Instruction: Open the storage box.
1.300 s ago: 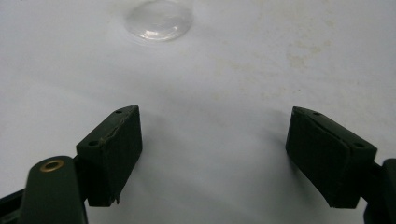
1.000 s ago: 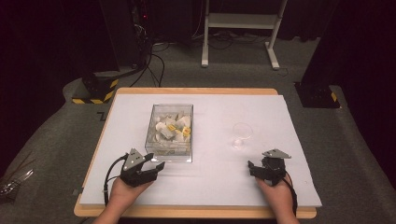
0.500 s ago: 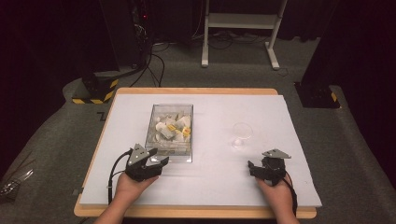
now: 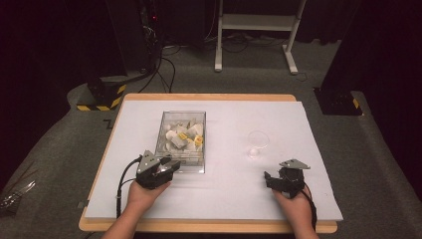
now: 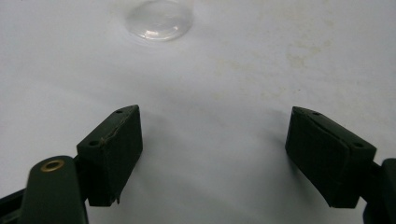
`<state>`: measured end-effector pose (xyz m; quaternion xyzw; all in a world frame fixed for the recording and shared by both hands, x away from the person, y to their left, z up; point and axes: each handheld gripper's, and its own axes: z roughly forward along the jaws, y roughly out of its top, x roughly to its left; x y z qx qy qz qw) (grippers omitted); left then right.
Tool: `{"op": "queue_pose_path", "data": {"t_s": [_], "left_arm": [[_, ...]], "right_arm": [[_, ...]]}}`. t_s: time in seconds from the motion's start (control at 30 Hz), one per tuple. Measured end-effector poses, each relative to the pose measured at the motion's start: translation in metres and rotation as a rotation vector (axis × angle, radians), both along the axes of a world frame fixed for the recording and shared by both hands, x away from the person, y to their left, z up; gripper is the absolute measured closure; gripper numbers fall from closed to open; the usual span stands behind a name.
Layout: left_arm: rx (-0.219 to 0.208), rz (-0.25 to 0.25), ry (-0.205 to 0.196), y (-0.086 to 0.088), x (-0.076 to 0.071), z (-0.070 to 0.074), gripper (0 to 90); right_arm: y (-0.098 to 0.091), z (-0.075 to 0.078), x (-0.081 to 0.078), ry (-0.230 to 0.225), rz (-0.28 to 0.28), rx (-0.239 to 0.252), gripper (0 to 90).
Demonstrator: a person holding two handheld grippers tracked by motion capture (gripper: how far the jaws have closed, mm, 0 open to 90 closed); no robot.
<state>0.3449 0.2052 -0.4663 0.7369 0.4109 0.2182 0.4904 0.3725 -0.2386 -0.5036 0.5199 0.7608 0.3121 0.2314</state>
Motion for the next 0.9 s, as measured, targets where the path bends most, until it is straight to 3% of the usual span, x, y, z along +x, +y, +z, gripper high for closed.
{"op": "queue_pose_path", "data": {"t_s": [0.17,0.5,0.7,0.9], "left_arm": [[-0.033,-0.028,-0.001,0.0024,0.0027,-0.0018,57.4],[-0.045,-0.037,-0.02,0.0027,0.0041,-0.0044,63.7],[-0.076,-0.049,-0.014,0.0037,0.0052,-0.0056,65.1],[-0.071,-0.056,-0.019,0.0056,0.0047,-0.0059,67.6]], "right_arm": [[-0.0002,0.0,0.0001,-0.002,0.002,-0.002,19.1],[0.0001,0.0,-0.0001,-0.002,0.001,-0.001,19.2],[0.0001,-0.0001,-0.0001,-0.002,0.0,-0.001,19.2],[0.0001,-0.0001,-0.0002,-0.002,0.0,-0.001,19.2]]}}
